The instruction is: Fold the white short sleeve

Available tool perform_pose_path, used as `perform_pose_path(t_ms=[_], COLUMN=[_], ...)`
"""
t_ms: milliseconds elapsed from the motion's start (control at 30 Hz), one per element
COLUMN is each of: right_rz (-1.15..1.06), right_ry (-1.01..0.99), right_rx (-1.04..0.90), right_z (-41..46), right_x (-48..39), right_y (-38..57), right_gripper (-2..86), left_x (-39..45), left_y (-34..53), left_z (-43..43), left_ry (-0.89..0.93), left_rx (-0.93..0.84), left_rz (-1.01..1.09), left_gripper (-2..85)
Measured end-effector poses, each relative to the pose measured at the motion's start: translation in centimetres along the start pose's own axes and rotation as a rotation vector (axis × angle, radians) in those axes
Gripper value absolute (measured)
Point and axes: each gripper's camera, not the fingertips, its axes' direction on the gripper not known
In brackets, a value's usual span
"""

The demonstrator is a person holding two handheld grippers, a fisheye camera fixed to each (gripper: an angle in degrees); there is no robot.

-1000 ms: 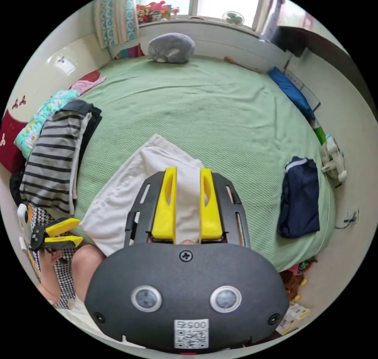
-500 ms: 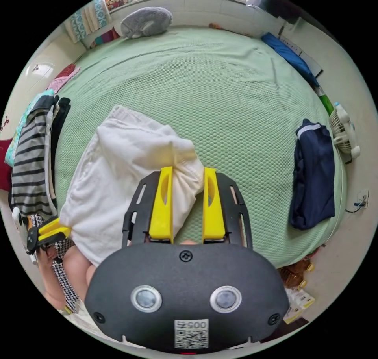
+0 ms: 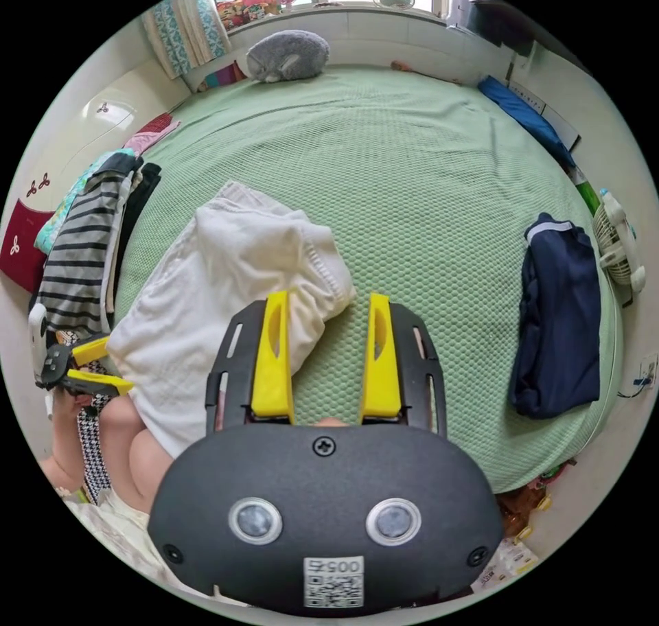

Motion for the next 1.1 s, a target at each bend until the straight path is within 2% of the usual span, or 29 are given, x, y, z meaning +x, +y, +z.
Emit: perform_pose_path(t_ms=[267,433,633,800,1100], right_rz=[-0.043,-0.038,-0.034,-0.083,-0.217], right_ry=[0.019,0.009,0.029,0.013,0.073], right_rx=[0.026,0.045,0.07,0.086,0.193], right_z=[-0.1,-0.4,-1.2,-3.9,-12.9], right_x=[-2.4,-2.6,-4.3,-6.4,-12.9], right_y=[1.1,2.3,3.9,5.4,7.1], right_gripper=[12.0,11.0,4.1,2.9,1.9], left_x=[2.1,2.9,3.3,3.2,3.1], left_y=[0.3,0.0,0.6,2.5,8.0], left_z=[-0.7,-0.8,-2.6,-5.4,-12.7], left_ry=[-0.013,-0.097,-0.112,-0.017,0.037], left_rx=[-0.016,-0.055,-0.071,-0.022,0.09], left_rz=[0.003,-0.023,-0.02,-0.025,-0.025], left_gripper=[20.5,18.2,16.2,7.2,6.0])
